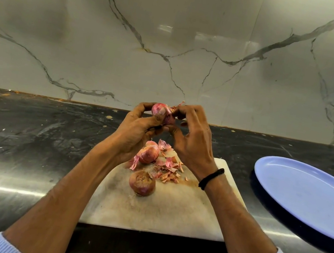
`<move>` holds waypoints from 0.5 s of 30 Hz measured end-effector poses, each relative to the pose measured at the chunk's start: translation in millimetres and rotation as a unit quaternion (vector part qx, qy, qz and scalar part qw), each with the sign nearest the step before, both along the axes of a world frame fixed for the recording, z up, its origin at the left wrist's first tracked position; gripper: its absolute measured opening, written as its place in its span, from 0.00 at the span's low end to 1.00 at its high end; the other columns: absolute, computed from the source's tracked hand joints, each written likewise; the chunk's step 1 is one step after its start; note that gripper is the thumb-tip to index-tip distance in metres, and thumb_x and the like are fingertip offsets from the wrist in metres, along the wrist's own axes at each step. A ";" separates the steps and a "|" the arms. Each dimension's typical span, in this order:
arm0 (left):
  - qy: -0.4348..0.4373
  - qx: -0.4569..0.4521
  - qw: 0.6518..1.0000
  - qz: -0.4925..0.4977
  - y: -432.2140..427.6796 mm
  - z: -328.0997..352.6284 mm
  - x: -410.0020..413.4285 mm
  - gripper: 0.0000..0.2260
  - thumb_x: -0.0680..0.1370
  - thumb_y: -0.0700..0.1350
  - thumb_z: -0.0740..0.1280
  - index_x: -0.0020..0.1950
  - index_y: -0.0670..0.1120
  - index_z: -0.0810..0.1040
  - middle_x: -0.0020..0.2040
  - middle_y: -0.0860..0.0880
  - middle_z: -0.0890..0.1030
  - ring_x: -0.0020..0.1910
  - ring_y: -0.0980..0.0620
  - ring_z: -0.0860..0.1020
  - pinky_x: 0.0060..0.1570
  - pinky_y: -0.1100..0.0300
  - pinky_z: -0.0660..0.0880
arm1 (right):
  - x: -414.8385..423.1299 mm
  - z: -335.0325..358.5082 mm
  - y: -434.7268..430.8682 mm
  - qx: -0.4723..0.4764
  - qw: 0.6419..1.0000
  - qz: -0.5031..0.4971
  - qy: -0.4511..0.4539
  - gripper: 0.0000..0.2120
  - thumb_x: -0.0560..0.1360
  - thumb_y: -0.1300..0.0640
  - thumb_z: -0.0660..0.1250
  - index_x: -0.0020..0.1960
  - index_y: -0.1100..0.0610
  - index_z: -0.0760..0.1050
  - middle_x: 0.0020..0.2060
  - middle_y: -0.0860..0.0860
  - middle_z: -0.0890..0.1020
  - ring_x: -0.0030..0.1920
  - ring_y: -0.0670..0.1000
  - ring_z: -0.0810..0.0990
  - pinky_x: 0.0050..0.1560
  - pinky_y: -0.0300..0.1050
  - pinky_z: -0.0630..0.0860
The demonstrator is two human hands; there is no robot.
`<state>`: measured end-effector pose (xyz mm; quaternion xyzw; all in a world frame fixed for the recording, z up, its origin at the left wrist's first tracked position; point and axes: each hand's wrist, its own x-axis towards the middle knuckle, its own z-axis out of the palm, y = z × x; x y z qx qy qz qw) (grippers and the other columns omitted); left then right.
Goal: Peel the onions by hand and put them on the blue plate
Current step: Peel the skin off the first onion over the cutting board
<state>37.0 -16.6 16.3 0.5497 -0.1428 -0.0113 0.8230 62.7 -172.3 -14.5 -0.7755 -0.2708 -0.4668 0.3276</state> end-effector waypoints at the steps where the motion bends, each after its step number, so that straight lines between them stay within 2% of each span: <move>1: 0.001 -0.003 1.000 0.000 0.0 0.2 -0.3 0.24 0.72 0.42 0.70 0.67 0.40 0.72 0.53 0.42 0.81 0.44 0.51 0.84 0.47 0.61 0.81 | -0.1 0.0 -0.2 -0.003 1.000 -0.001 0.000 0.15 0.72 0.67 0.74 0.57 0.63 0.75 0.53 0.56 0.75 0.51 0.48 0.75 0.54 0.28 0.72; 4: 0.000 0.000 1.000 0.002 0.4 -0.1 -0.1 0.16 0.76 0.35 0.67 0.63 0.42 0.73 0.54 0.41 0.81 0.48 0.49 0.84 0.45 0.62 0.81 | -0.6 0.0 -1.0 -0.010 1.000 0.000 0.000 0.15 0.72 0.69 0.73 0.57 0.64 0.75 0.53 0.56 0.75 0.51 0.48 0.74 0.53 0.27 0.70; 6: -0.004 0.009 1.000 0.008 0.0 -0.7 0.7 0.14 0.78 0.33 0.66 0.62 0.43 0.73 0.54 0.42 0.81 0.49 0.48 0.84 0.45 0.62 0.81 | -0.9 0.1 -1.7 -0.015 1.000 -0.003 0.005 0.16 0.71 0.69 0.72 0.57 0.64 0.74 0.53 0.56 0.75 0.51 0.49 0.74 0.54 0.26 0.70; 8: -0.008 0.010 1.000 0.014 -0.9 -1.0 1.2 0.15 0.78 0.34 0.66 0.63 0.42 0.72 0.52 0.43 0.81 0.49 0.49 0.84 0.47 0.61 0.82 | -1.5 0.2 -1.9 -0.021 1.000 -0.008 0.006 0.14 0.72 0.69 0.72 0.56 0.63 0.75 0.52 0.56 0.75 0.50 0.49 0.74 0.52 0.28 0.71; 11: -0.010 0.002 1.000 0.021 -1.7 -0.6 1.1 0.22 0.74 0.39 0.69 0.66 0.40 0.71 0.52 0.43 0.82 0.49 0.50 0.84 0.51 0.59 0.82 | -3.7 0.8 -1.6 -0.025 1.000 -0.013 -0.011 0.09 0.72 0.72 0.70 0.48 0.63 0.75 0.48 0.54 0.73 0.47 0.49 0.72 0.47 0.34 0.72; 15: -0.009 -0.003 1.000 0.020 -0.3 -1.1 2.7 0.23 0.73 0.39 0.70 0.67 0.40 0.71 0.54 0.41 0.82 0.52 0.48 0.83 0.52 0.59 0.82 | -4.2 1.5 -0.1 -0.002 1.000 0.003 -0.007 0.09 0.73 0.69 0.71 0.50 0.63 0.75 0.48 0.52 0.73 0.46 0.47 0.72 0.48 0.30 0.72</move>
